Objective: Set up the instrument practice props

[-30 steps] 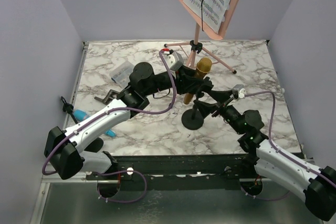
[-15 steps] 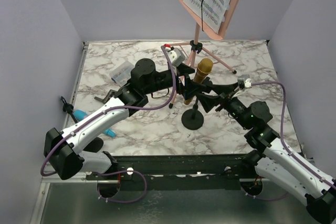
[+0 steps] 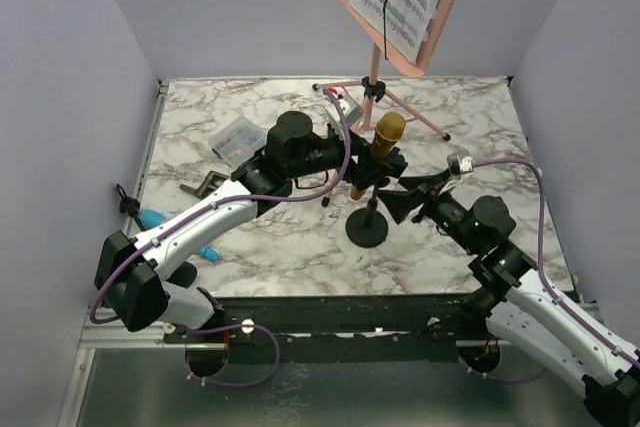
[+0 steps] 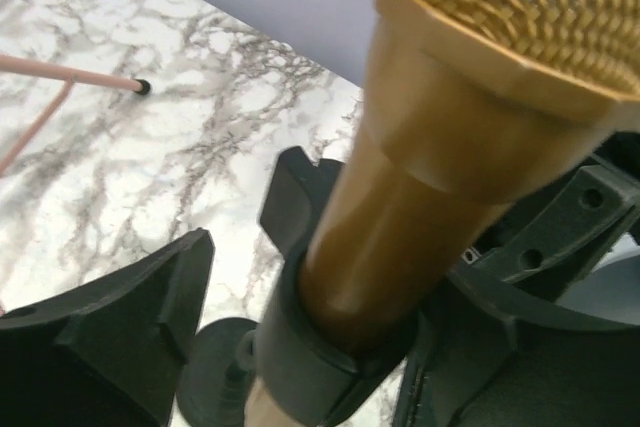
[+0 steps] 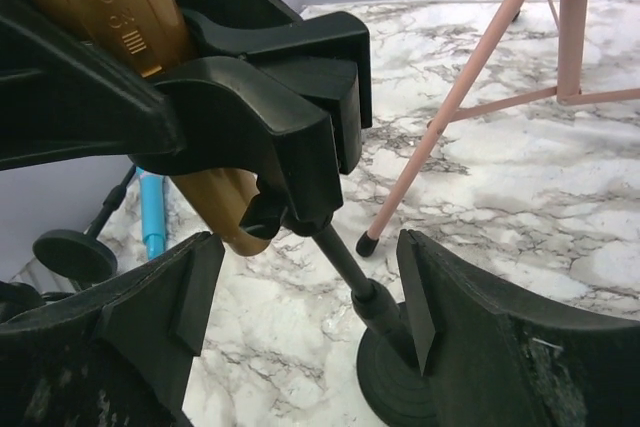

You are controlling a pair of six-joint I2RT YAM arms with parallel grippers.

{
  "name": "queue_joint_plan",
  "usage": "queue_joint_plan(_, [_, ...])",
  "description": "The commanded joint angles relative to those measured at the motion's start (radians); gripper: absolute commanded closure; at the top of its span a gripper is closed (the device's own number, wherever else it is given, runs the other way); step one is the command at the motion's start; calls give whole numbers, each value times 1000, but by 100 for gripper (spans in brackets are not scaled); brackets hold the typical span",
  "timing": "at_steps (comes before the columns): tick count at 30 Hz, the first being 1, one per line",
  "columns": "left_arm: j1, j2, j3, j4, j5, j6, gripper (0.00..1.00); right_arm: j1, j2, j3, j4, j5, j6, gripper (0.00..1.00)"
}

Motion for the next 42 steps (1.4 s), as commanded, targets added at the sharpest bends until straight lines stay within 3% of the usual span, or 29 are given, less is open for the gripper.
queue_joint_plan(1, [-7,16,25,-8,-9,-1,25,2,-13,-16,-80,-33,-17,24])
queue_joint_plan(4, [-10,12,16,-7,-26,10,35,1,-17,-24,-88,-48,-23,32])
queue_joint_plan(6, [-14,8,8,-6,-33,21,47,2,-28,-31,-91,-36,-23,36])
queue_joint_plan(11, [-40,-3,-17,-8,-49,65,63,2,-76,-44,-116,48,-30,39])
queue_joint_plan(15, [-71,-8,-33,-27,-79,119,86,1,-109,-40,-159,121,-37,42])
queue_joint_plan(21, [-98,-3,-67,-63,-110,154,99,2,-165,-53,-191,184,-32,43])
queue_joint_plan(37, [-104,-1,-133,-46,-137,149,100,2,-136,-77,-173,121,-34,44])
queue_joint_plan(40, [-104,-4,-128,-46,-141,141,100,1,-128,-87,-131,33,-57,35])
queue_joint_plan(42, [-104,-8,-113,-53,-149,129,87,2,-109,-95,-90,-32,-62,27])
